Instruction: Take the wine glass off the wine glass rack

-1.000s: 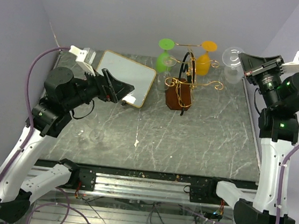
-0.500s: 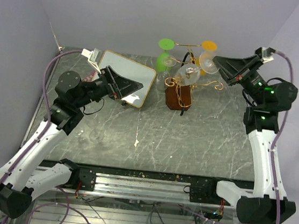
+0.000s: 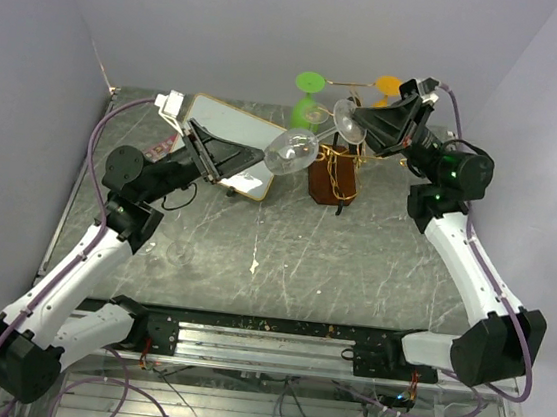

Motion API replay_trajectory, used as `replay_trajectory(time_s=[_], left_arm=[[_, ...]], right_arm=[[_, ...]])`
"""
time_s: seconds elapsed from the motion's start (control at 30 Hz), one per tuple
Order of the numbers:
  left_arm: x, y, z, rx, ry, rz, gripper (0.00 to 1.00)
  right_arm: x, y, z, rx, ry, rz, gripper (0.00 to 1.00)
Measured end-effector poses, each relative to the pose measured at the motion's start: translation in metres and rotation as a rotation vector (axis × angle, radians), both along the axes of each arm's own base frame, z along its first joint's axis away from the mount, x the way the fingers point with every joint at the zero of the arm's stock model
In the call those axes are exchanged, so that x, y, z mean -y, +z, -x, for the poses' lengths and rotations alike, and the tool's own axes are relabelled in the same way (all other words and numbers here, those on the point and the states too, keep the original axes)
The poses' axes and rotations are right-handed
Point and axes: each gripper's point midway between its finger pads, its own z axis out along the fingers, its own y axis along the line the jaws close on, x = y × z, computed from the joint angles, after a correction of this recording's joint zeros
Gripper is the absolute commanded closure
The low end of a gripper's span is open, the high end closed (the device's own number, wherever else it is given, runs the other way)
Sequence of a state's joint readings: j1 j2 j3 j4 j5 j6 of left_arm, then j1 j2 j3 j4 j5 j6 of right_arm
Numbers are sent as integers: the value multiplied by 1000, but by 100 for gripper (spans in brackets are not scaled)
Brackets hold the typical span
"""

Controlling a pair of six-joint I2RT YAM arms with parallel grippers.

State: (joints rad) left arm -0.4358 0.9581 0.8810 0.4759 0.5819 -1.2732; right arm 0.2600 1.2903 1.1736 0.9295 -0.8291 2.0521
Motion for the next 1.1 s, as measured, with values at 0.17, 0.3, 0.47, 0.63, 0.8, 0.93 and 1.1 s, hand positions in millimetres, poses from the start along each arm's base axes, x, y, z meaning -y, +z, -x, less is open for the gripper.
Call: replay_trajectory(time_s=[0.17,0.3,0.47,0.63,0.8,0.93,1.1], left_arm=[[-2,4,4,-1,-9,22,9],[-2,6,6,-8,-20,46,12],[-3,10,12,-12,-51,90,17],[-4,11,15,-19,-70,126,30],[-6,18,19,5,-80,152,41],[-7,22,22,18,-85,164,53],[-7,24,23,23,-88,170,77]], right_arm=[[-4,1,-3,3,12,-44,100],[-6,4,0,26,18,-85,100],[-11,-4,-3,23,26,-120,100],[-14,-14,-10,-2,23,-145,100],[-13,-17,-12,-10,13,-168,100],[-12,-22,-16,-28,4,-180,100],[-13,-25,-18,-44,2,-192,93]])
